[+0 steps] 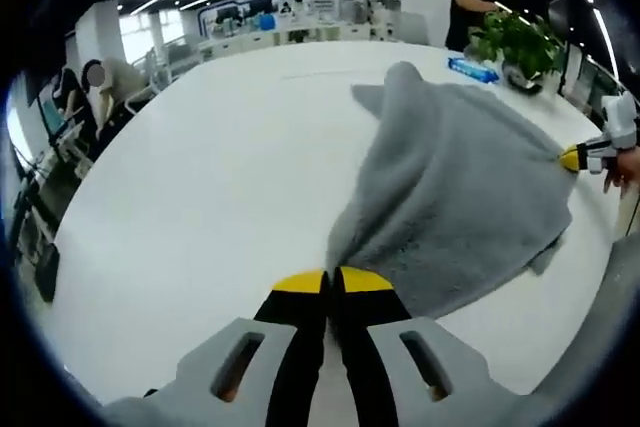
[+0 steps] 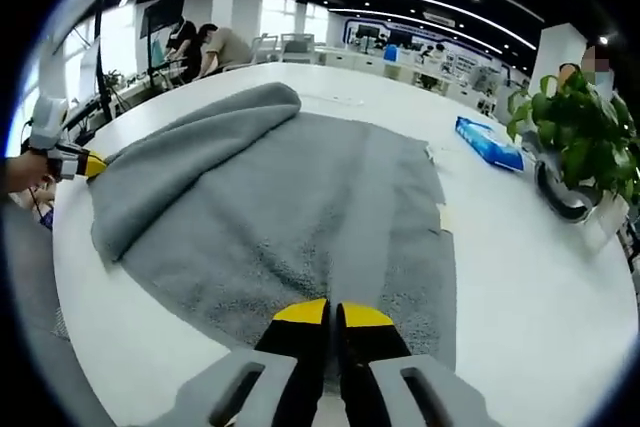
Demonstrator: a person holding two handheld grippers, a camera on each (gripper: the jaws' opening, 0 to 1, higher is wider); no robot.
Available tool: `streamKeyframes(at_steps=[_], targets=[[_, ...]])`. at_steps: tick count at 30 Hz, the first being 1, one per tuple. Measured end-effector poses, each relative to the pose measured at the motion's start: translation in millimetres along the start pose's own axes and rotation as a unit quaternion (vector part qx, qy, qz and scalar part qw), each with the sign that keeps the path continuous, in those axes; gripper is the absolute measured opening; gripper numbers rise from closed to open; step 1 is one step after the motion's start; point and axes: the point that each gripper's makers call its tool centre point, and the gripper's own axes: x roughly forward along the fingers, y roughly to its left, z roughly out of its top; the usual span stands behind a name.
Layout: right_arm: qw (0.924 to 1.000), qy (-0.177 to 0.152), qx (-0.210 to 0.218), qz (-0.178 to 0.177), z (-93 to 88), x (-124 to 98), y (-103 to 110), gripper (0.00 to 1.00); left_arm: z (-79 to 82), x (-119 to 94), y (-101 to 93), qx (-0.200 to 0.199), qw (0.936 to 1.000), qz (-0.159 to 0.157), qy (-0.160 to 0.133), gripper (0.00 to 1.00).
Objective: Open the folded towel by lifting each exposed corner and separating the folded layers until the towel lies flat within the target outline without major curled edges
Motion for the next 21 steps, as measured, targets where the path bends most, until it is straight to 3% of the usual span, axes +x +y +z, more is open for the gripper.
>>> streamKeyframes(at_steps=[11,21], targets=[[0.9996,-0.006,0.017,-0.02,-10.3,-8,-23,0.0,-6.0,-12,21.7,-0.028,0.9985,0.048,0.003,0.04],[0.9983,-0.01,0.041,-0.041,-20.8,-18,-47,0.0,-5.6,-15,33.8,-0.044,0.9969,0.066,0.001,0.05]])
